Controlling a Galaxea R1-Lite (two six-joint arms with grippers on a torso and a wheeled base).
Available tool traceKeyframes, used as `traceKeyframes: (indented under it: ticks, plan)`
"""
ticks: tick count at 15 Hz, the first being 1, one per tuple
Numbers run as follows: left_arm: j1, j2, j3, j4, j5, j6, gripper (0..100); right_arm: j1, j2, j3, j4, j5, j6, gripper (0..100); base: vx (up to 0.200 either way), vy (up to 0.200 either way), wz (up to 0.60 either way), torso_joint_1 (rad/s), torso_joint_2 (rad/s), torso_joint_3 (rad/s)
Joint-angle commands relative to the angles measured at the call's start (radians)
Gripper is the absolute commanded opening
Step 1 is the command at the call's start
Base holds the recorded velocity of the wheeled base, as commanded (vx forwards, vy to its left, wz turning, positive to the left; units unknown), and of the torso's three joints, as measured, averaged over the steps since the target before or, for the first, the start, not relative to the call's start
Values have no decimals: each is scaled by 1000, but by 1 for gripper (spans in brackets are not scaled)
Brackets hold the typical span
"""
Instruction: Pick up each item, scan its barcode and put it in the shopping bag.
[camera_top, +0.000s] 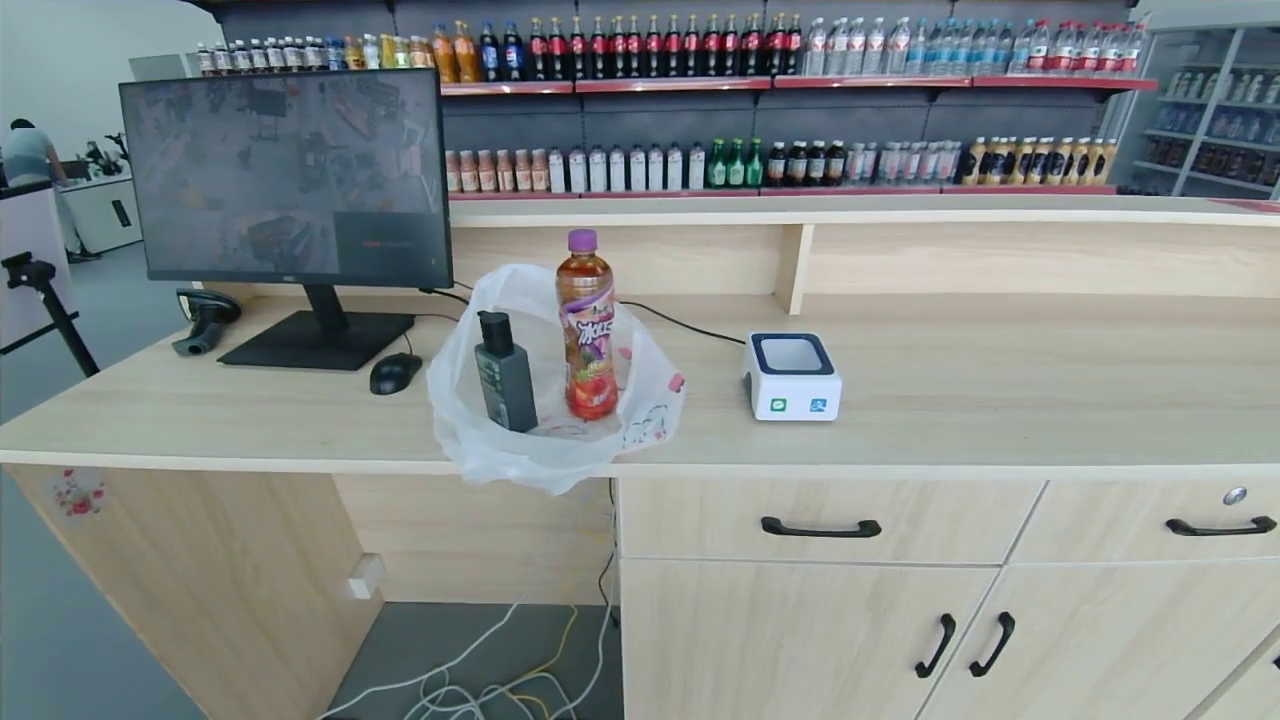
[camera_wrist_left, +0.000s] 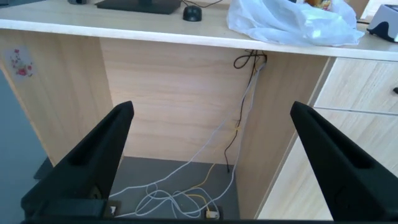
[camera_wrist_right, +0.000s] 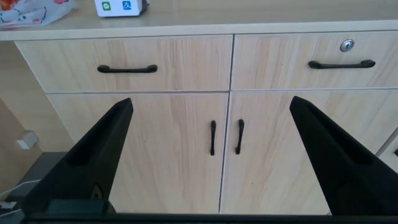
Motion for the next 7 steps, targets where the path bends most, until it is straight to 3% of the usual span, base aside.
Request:
traceKeyframes:
  ticks: [1,7]
  plan:
    - [0,0,0,0,0,0,100,0,0,0,-1,0,5,100,0,0,0,0,0,0]
    - [0,0,0,0,0,-2,100,0,0,0,-1,0,5,100,0,0,0,0,0,0]
